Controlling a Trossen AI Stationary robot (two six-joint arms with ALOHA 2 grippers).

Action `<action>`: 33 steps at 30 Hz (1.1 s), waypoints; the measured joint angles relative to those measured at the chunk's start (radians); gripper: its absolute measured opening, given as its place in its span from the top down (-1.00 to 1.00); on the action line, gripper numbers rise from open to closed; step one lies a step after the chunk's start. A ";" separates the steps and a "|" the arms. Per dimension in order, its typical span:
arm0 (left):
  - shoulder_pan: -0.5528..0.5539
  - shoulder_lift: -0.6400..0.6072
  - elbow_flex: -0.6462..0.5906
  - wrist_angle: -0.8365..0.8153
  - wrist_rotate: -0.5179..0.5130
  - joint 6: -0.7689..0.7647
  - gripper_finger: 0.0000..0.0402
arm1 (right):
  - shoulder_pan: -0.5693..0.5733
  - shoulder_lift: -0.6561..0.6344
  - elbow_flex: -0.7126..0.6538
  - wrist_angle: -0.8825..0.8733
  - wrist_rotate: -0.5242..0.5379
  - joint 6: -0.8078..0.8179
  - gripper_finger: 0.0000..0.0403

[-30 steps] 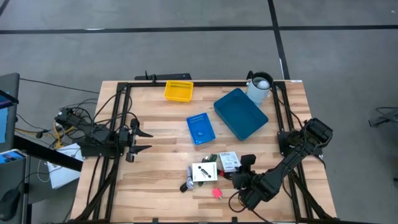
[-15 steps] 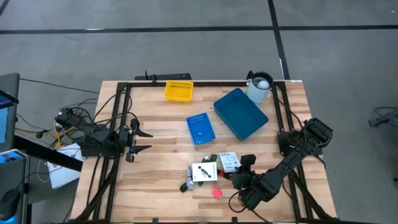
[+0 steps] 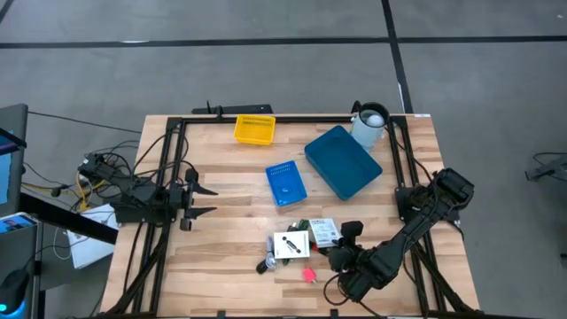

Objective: Pick and place items into bin
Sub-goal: Put the white card reader box into the yellow bin

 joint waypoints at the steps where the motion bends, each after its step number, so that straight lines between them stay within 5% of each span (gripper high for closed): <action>1: 0.000 0.000 0.000 0.002 0.000 -0.030 0.04 | -0.003 0.000 0.006 -0.003 0.000 0.000 0.73; 9: 0.000 0.000 0.000 0.005 0.000 -0.212 0.04 | -0.015 0.000 0.077 -0.114 0.013 0.010 0.73; 20: 0.000 0.000 -0.003 0.053 -0.015 -0.204 0.04 | -0.064 0.000 0.210 -0.263 0.092 0.007 0.73; 33: 0.000 0.024 -0.002 0.057 -0.165 -0.128 0.04 | -0.172 0.000 0.328 -0.257 0.113 -0.142 0.73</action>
